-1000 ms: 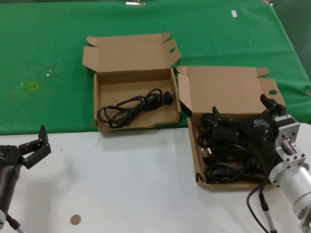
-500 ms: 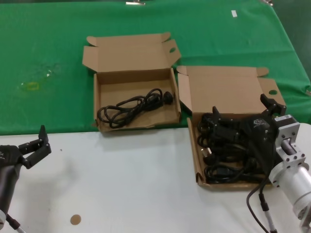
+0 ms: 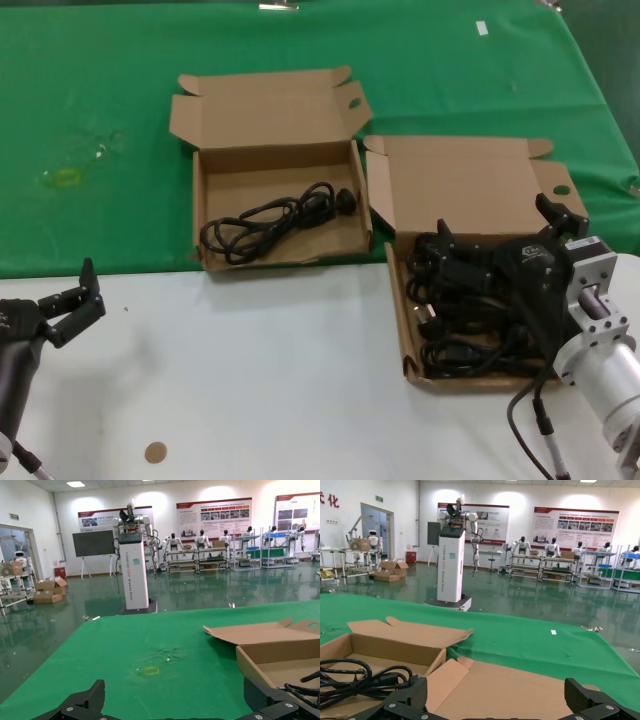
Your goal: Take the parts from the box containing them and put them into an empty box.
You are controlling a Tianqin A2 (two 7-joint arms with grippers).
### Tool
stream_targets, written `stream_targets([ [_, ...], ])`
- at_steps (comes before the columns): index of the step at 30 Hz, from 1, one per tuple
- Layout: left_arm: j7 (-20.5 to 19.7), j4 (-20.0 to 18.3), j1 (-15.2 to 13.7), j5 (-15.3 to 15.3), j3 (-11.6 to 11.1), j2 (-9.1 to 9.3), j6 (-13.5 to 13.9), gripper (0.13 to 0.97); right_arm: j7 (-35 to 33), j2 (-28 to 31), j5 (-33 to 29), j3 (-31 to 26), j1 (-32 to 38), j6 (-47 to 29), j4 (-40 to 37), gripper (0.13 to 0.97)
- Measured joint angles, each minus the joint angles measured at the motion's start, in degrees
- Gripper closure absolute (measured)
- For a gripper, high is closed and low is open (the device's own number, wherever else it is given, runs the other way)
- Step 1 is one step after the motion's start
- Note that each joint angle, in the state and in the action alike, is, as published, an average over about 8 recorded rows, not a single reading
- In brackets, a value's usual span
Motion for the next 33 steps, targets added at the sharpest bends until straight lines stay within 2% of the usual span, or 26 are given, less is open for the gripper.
stream_targets([
  [33, 0.0, 0.0, 0.0, 0.0, 0.0, 0.00, 0.0, 0.132, 0.0, 0.0, 0.0, 0.0, 0.0, 0.0, 0.0, 0.129],
])
